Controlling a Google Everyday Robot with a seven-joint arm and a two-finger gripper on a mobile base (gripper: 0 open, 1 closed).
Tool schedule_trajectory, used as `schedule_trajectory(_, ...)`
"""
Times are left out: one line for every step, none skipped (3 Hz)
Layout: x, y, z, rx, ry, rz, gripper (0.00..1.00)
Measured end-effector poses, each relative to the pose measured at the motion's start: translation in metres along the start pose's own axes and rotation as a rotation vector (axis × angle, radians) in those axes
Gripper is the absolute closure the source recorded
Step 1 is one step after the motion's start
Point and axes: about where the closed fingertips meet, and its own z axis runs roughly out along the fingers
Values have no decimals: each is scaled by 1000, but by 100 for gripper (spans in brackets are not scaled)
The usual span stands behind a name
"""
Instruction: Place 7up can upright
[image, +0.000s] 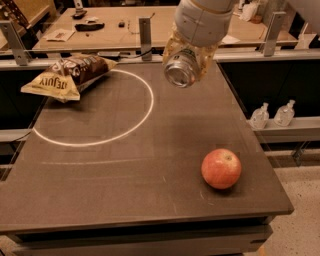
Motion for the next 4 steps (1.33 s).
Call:
schedule_trajectory(3,33,-11,55,111,-112,100)
schedule_trajectory(9,57,-16,87,237,-231,100)
schedule_trajectory(19,50,-18,118,290,-262,100)
schedule_trajectory(17,48,-18,120,310,-290,100)
